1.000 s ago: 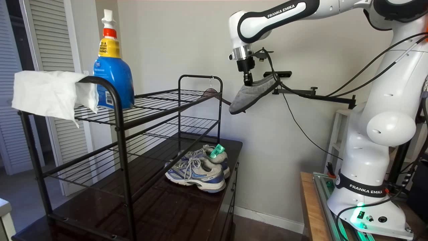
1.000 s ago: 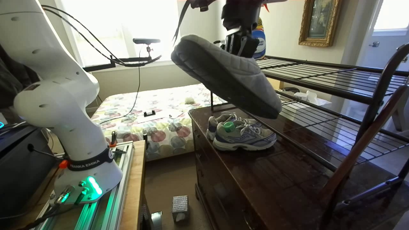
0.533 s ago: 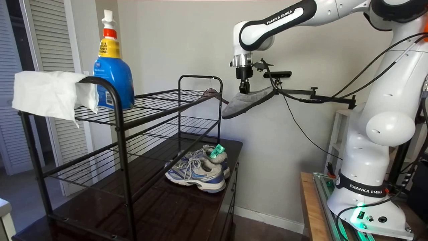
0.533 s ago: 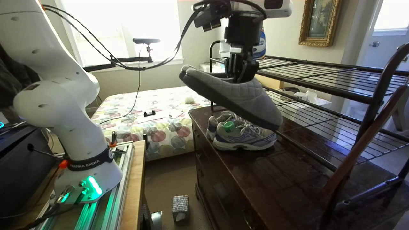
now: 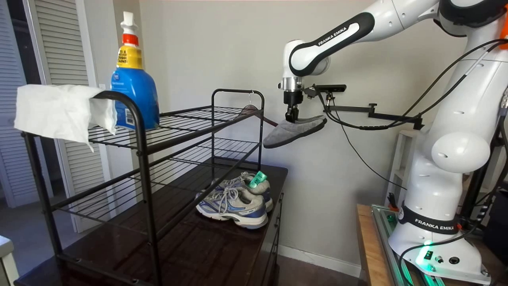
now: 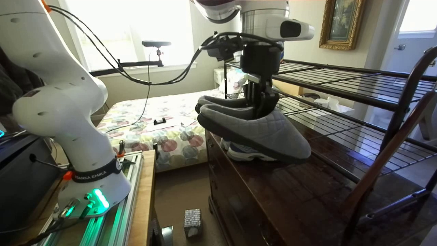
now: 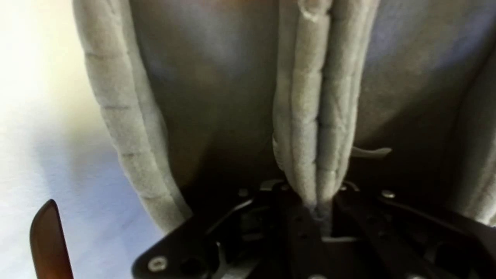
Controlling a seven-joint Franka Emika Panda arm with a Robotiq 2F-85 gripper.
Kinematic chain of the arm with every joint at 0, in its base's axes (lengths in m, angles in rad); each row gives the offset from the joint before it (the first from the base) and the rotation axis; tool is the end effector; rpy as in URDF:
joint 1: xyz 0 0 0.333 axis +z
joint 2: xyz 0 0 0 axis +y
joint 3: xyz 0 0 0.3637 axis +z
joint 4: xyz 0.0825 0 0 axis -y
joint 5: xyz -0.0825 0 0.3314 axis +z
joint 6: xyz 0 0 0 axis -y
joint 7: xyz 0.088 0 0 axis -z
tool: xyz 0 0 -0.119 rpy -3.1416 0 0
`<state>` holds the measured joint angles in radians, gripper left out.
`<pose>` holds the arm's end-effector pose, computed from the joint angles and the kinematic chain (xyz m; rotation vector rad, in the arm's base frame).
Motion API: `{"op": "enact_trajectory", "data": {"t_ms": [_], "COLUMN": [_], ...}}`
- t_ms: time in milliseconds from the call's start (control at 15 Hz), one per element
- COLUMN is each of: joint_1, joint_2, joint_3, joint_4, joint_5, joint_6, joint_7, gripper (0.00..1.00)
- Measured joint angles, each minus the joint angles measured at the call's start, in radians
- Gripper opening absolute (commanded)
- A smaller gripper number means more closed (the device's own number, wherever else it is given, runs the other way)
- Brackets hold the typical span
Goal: Put the house slippers on the cabinet.
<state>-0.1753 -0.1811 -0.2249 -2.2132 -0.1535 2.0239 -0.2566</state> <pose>0.3966 -0.1852 0.5105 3.0503 -0.1094 -0.0640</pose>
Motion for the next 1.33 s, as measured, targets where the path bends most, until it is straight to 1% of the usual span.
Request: {"op": "enact_trajectory", "data": {"t_ms": [200,267,467,867,1067,1200,1333], "joint_1": [-0.001,-0.001,-0.003,-0.032,-0.043,-0.045,-0.043], "joint_2": [-0.001,-0.002,0.006,0.081,0.104,0.108,0.108], "joint_3": [0.0,0.0,0.0,-0.012,-0.021,-0.024,-0.024], "joint_4": [-0.009,-0.009,-0.017,-0.153,-0.205,-0.235,-0.261], "joint_5": [0.0,0.0,-0.004,-0.005,-0.002,0.015,0.058], "joint_6": [0.009,0.009,0.02,0.196,0.26,0.306,0.347], "joint_7": [0.001,0.002,0.008,0.022,0.02,0.014,-0.006], "gripper": [0.11,0.03,0.03,0.03,0.03,0.03,0.03]}}
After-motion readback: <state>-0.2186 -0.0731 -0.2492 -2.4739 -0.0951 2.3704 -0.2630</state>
